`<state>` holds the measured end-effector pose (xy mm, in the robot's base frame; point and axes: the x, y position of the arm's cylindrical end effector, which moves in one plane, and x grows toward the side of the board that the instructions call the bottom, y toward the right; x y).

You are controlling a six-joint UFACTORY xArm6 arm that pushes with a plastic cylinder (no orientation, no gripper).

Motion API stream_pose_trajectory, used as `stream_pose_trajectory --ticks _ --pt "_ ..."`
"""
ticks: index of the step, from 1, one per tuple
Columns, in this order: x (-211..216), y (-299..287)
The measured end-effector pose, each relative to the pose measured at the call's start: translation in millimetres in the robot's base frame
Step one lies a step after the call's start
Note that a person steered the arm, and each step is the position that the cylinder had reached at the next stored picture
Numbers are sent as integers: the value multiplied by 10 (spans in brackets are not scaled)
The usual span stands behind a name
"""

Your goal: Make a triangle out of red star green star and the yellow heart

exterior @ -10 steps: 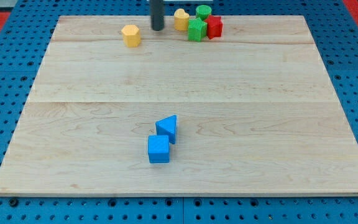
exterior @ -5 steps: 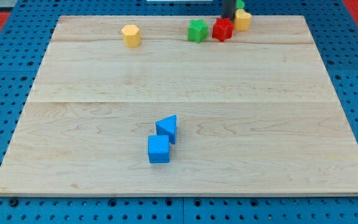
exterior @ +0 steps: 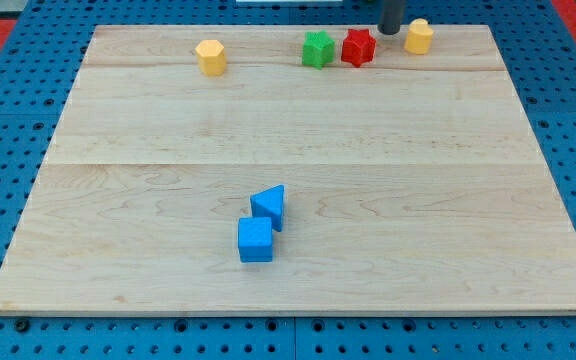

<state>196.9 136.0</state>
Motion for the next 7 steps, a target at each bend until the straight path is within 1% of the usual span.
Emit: stream_pose_trajectory --ticks 7 --pt "1 -216"
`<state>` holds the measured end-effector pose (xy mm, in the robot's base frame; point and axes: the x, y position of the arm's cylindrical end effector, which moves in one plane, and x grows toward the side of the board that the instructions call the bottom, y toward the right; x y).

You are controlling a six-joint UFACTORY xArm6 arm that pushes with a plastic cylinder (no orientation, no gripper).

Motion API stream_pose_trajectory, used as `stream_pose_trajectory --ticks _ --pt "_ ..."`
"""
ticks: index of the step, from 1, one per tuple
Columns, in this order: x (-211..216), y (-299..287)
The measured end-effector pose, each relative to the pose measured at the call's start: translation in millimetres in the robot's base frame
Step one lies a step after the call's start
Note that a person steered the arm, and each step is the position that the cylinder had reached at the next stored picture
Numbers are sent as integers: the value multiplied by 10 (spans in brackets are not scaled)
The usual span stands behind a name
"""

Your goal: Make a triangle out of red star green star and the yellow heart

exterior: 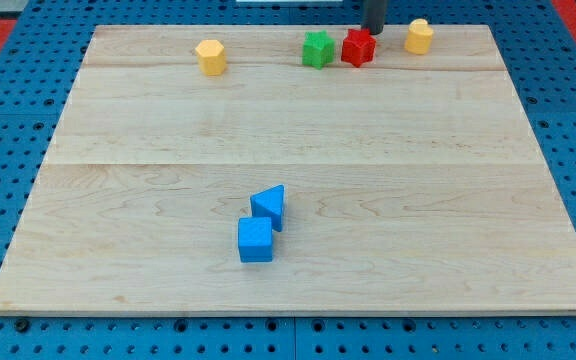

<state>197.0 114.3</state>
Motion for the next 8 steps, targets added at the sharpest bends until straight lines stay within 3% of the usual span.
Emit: stream_pose_trajectory --ticks 2,4,7,8 --pt "0 -74" --pt "265 -330" --pt "1787 -608" --pt "2542 -491"
